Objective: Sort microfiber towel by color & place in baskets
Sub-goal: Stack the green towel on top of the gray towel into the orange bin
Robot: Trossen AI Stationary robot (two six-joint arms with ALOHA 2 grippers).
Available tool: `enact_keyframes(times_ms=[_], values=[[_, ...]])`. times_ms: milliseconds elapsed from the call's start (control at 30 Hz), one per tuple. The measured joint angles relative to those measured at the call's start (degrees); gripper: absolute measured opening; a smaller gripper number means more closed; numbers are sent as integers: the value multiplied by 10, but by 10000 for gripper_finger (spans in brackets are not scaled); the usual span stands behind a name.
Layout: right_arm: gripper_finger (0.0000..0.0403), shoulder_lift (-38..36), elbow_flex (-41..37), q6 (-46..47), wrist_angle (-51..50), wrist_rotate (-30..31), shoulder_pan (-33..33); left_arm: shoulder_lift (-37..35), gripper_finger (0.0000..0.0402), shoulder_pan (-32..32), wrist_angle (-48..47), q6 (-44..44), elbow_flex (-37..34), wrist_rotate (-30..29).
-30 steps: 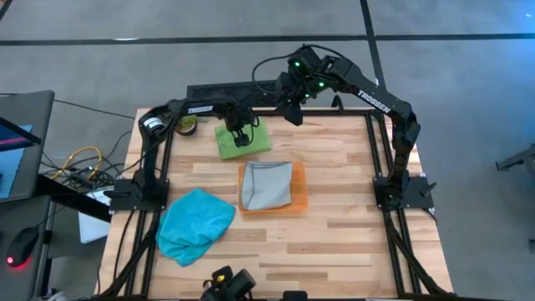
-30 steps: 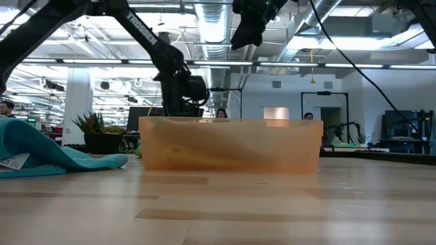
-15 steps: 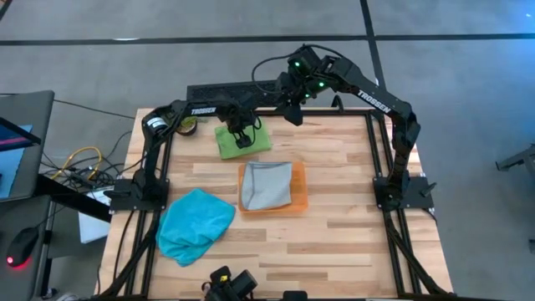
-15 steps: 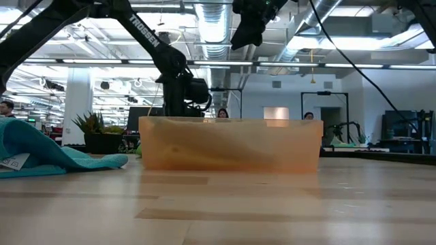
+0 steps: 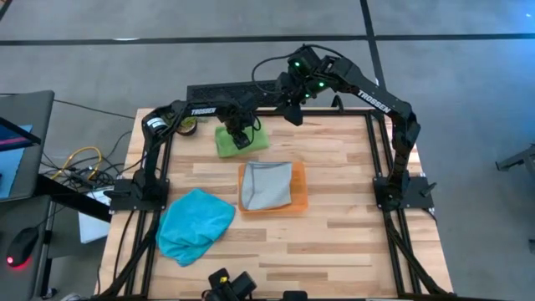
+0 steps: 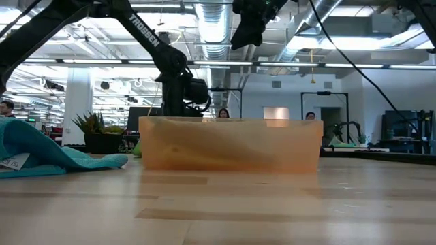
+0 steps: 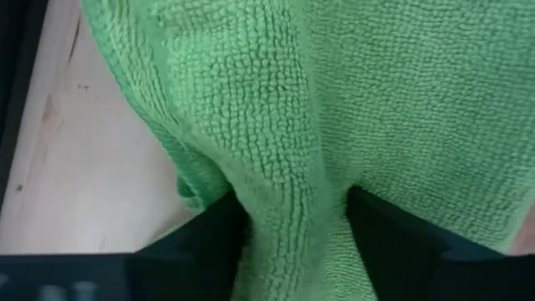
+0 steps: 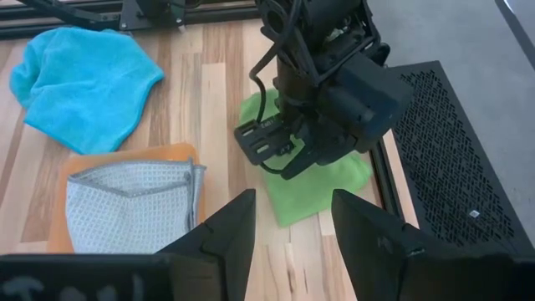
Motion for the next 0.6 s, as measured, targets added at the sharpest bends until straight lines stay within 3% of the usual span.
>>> enact_keyframes(times_ms=[333, 600], values=[[182, 0, 0, 0, 0, 0, 0, 0, 24, -4, -7, -22, -1, -7], [182, 0, 0, 0, 0, 0, 0, 0, 14, -4, -7, -32, -1, -3]])
